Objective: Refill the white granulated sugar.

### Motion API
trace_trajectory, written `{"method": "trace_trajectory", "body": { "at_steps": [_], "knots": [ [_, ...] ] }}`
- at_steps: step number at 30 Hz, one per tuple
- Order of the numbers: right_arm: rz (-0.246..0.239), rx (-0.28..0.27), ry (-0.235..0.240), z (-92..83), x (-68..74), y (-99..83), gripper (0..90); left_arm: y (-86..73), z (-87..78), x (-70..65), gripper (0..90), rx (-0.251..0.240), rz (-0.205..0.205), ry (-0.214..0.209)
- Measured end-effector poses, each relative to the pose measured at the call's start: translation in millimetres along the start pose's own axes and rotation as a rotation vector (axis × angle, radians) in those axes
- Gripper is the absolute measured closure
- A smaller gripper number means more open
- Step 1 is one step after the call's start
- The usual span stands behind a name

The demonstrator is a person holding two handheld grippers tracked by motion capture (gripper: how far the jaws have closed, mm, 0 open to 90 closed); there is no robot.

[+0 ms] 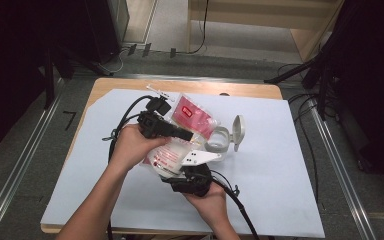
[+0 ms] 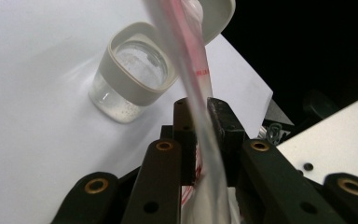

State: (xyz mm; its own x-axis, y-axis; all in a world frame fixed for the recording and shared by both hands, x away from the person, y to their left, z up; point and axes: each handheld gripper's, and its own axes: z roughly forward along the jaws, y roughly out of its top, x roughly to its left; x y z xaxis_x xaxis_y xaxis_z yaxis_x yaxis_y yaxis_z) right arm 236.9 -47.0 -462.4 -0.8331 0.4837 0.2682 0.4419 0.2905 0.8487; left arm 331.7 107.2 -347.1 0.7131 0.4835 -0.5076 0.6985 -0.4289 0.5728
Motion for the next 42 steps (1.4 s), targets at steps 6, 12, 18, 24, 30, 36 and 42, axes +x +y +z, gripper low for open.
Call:
{"method": "trace_trajectory", "body": {
  "at_steps": [6, 12, 18, 24, 30, 36, 42],
  "knots": [
    [0.006, 0.030, -0.036, 6.6, 4.7, 2.2, 50.0, 1.3, 4.3, -0.8, 85.6, 0.022, -0.010, 0.022],
    [0.049, 0.028, -0.018, 5.8, 5.3, 2.1, 55.6, 3.5, 6.5, -2.3, 83.1, 0.039, -0.005, 0.026],
    [0.104, 0.001, 0.020, 3.3, 3.2, 0.0, 57.1, 4.0, 5.0, -4.4, 76.4, 0.024, -0.025, 0.025],
    [0.147, -0.021, 0.045, 1.9, -0.2, -2.1, 57.5, 4.7, 3.2, -9.3, 72.1, 0.022, -0.022, 0.061],
    [0.184, -0.034, 0.048, -0.9, -4.3, -3.9, 57.8, 4.5, 1.1, -7.9, 71.1, 0.036, 0.005, 0.082],
    [0.209, -0.031, 0.061, -0.2, -6.6, -5.9, 57.8, 3.3, 0.0, -6.9, 70.5, 0.057, 0.014, 0.086],
    [0.162, -0.002, 0.066, -0.5, -3.8, -1.2, 57.3, 4.8, 2.3, -5.9, 84.5, 0.075, 0.014, 0.072]
  ]
}}
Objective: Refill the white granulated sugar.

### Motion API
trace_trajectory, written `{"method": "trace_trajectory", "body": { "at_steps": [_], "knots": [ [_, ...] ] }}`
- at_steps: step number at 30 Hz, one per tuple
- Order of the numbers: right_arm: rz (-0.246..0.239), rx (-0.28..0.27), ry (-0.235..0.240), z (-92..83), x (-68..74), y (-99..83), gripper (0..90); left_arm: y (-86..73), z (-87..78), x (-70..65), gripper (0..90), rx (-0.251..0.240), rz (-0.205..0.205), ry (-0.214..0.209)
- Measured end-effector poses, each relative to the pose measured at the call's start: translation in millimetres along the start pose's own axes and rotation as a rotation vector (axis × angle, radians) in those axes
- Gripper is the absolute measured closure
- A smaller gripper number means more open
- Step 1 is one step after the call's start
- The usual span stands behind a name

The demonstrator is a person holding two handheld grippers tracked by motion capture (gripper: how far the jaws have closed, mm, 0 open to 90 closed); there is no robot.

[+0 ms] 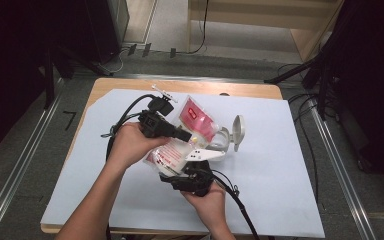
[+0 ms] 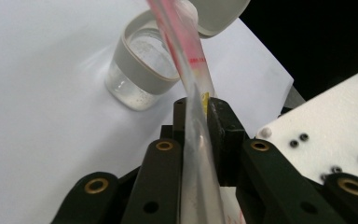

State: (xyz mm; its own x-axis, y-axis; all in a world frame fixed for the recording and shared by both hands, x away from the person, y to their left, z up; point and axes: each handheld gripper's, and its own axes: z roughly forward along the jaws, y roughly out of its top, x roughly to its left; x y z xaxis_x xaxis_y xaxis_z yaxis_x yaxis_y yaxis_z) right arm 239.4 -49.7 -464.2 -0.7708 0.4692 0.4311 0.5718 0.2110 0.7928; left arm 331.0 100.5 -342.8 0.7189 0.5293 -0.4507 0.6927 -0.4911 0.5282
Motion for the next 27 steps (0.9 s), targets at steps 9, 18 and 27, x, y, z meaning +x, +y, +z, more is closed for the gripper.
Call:
{"method": "trace_trajectory", "body": {
  "at_steps": [9, 18, 27],
  "knots": [
    [-0.090, 0.027, -0.074, 0.7, 9.1, 8.8, 52.8, 13.3, 4.4, -11.8, 86.5, 0.009, 0.009, -0.010],
    [-0.053, 0.022, -0.063, 0.5, 6.8, 13.2, 53.3, 21.1, 6.6, -10.3, 84.6, 0.046, -0.006, -0.010],
    [0.045, -0.030, 0.021, 4.7, 1.9, 16.0, 59.5, 24.2, 1.1, -5.1, 80.8, 0.057, -0.015, 0.020]
  ]
}}
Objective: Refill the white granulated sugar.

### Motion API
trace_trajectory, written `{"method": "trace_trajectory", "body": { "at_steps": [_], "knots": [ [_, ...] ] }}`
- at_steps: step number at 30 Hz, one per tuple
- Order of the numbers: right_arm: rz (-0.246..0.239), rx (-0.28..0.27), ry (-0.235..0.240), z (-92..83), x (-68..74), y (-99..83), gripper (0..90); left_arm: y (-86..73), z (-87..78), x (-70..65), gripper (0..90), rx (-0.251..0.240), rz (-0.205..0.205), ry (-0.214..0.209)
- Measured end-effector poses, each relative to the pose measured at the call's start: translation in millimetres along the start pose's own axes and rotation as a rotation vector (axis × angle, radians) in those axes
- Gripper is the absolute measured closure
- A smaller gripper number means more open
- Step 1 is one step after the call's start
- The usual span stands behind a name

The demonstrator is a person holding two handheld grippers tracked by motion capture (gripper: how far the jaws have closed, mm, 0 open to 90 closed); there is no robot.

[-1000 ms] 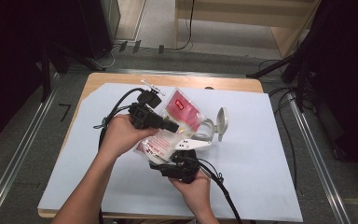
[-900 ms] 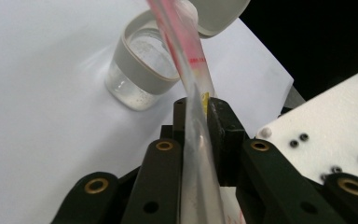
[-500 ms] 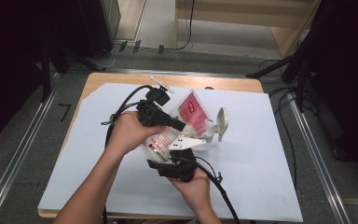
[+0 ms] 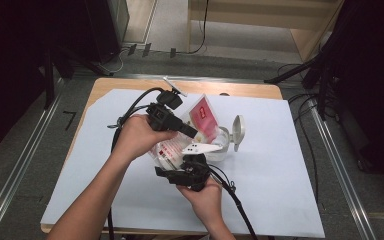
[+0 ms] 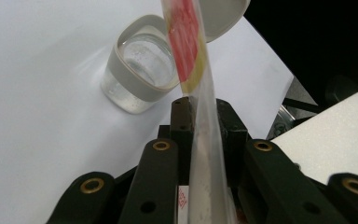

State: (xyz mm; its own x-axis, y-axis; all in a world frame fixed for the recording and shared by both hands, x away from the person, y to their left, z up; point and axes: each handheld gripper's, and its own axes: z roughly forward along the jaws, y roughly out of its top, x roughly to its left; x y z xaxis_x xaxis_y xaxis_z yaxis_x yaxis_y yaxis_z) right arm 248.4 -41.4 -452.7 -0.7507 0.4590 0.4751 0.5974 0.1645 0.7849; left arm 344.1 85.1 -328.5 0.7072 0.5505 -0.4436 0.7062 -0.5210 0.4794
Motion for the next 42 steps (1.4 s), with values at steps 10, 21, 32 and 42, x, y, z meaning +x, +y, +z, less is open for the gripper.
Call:
{"method": "trace_trajectory", "body": {
  "at_steps": [10, 21, 32, 42],
  "knots": [
    [0.055, -0.019, 0.024, 0.9, -4.7, -0.4, 61.0, 1.8, -5.8, -1.5, 77.3, 0.001, 0.023, 0.027],
    [0.043, -0.006, 0.023, 0.5, -5.6, -2.4, 61.0, -1.0, -13.3, -1.6, 86.3, 0.030, 0.030, 0.035],
    [-0.061, 0.022, -0.026, 2.1, 5.4, 5.3, 54.2, 7.3, -11.8, -8.7, 89.7, 0.040, 0.027, 0.050],
    [-0.092, 0.009, -0.058, -0.3, 11.6, 12.4, 56.8, 18.2, -7.3, -17.1, 89.5, 0.040, 0.032, 0.070]
  ]
}}
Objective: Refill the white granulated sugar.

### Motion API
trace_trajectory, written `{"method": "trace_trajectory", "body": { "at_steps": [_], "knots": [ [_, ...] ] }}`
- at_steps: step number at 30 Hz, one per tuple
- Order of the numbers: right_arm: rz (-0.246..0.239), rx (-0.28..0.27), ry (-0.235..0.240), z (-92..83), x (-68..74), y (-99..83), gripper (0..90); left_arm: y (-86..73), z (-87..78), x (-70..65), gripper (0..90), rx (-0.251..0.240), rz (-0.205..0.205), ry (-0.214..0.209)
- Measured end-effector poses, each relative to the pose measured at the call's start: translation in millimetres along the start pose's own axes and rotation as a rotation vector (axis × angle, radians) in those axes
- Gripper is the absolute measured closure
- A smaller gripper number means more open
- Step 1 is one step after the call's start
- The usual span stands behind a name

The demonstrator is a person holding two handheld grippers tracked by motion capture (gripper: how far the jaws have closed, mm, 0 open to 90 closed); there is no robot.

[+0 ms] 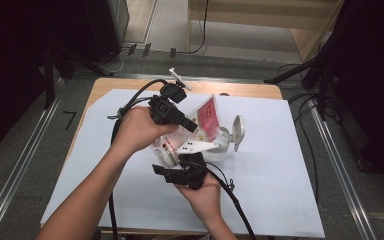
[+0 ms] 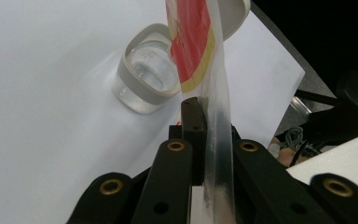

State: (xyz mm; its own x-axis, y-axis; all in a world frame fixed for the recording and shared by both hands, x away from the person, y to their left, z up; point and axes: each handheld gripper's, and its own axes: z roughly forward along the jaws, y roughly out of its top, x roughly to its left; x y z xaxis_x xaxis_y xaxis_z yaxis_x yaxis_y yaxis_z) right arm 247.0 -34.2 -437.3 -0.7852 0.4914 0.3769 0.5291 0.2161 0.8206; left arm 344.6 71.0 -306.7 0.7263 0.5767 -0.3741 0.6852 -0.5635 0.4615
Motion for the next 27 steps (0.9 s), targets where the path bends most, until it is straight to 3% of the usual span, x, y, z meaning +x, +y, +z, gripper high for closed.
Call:
{"method": "trace_trajectory", "body": {
  "at_steps": [3, 6, 18, 27],
  "knots": [
    [0.034, -0.015, 0.037, -1.0, -1.3, 1.2, 61.3, 2.5, 2.6, -1.0, 89.3, 0.009, 0.009, 0.004],
    [0.056, -0.024, 0.039, -1.6, -1.4, 1.5, 61.6, 3.7, 3.9, -0.8, 89.2, 0.008, 0.010, 0.001],
    [0.054, -0.032, 0.051, -0.9, -1.0, 3.6, 61.0, 6.8, 7.6, 1.9, 89.3, 0.019, 0.002, 0.005],
    [0.113, -0.047, 0.089, -1.6, -1.7, 8.1, 61.5, 12.4, 7.8, 6.9, 87.3, 0.037, -0.013, -0.020]
  ]
}}
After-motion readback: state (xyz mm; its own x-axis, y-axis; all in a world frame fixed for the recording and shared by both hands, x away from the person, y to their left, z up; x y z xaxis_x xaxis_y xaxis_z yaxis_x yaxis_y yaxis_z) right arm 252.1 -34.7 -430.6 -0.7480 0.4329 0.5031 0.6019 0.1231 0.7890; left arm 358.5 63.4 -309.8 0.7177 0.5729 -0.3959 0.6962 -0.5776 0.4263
